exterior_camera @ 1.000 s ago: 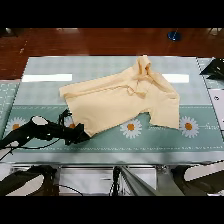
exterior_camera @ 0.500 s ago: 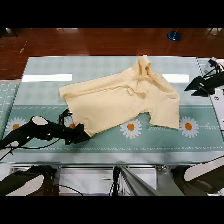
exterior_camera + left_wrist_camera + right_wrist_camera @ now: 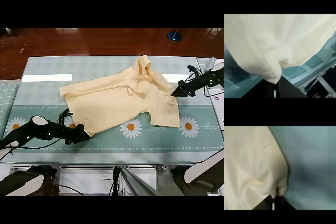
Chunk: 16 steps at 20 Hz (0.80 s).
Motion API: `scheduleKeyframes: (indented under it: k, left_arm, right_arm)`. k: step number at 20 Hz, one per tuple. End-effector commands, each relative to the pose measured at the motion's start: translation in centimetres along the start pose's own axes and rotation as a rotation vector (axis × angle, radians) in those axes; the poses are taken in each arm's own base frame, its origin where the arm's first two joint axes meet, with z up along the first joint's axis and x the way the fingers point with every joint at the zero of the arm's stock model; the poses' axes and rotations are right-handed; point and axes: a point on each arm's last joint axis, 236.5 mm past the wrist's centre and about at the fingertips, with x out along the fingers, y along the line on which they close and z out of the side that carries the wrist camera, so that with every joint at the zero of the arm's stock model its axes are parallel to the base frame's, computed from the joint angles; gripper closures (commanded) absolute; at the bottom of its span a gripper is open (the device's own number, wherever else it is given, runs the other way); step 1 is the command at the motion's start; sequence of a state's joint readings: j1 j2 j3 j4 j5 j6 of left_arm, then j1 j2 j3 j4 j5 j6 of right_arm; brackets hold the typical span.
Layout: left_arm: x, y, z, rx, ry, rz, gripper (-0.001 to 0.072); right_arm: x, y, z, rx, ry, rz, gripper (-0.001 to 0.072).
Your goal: Fold the shirts.
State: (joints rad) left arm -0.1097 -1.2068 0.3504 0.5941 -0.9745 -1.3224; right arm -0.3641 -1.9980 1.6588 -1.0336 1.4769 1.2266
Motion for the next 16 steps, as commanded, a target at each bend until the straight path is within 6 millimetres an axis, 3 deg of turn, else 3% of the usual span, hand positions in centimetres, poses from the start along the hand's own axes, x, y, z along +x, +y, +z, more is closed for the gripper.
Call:
scheduleKeyframes:
  k: [1, 3, 4, 6, 8, 10, 12, 14, 16]
  left_arm:
    - [-1.2, -0.7, 4.0, 0.075, -0.154, 0.011, 0.0677]
    - [-3.8, -4.0, 5.6, 0.164, -0.217, -0.043, 0.0677]
    - [-5.8, -6.1, 6.5, 0.219, -0.272, -0.074, 0.0677]
    - [-12.0, -11.5, 8.4, 0.349, -0.447, -0.141, 0.0678]
    - [-20.5, -17.4, 8.7, 0.496, -0.674, -0.205, 0.0679]
    - [-29.5, -22.3, 6.6, 0.636, -0.908, -0.244, 0.0679]
    - [-37.1, -25.7, 3.0, 0.764, -1.119, -0.226, 0.0679]
    - [-42.8, -28.0, -1.2, 0.874, -1.296, -0.168, 0.0679]
    - [-46.3, -29.7, -5.5, 0.969, -1.411, -0.106, 0.0679]
  right_arm:
    - [1.0, 3.2, 1.2, -0.093, -0.032, 0.007, 0.069]
    - [-2.0, 6.1, 1.9, -0.144, -0.111, 0.034, 0.069]
    - [-4.6, 8.5, 2.5, -0.162, -0.189, 0.079, 0.069]
    - [-10.8, 13.9, 3.3, -0.216, -0.367, 0.177, 0.069]
    - [-18.1, 19.9, 2.3, -0.312, -0.537, 0.243, 0.0691]
    - [-24.7, 25.2, 0.2, -0.422, -0.692, 0.257, 0.0691]
    - [-31.6, 31.0, -3.3, -0.55, -0.87, 0.269, 0.0691]
    - [-37.9, 35.7, -7.8, -0.664, -1.054, 0.241, 0.0691]
    - [-43.0, 39.2, -12.9, -0.736, -1.223, 0.199, 0.0691]
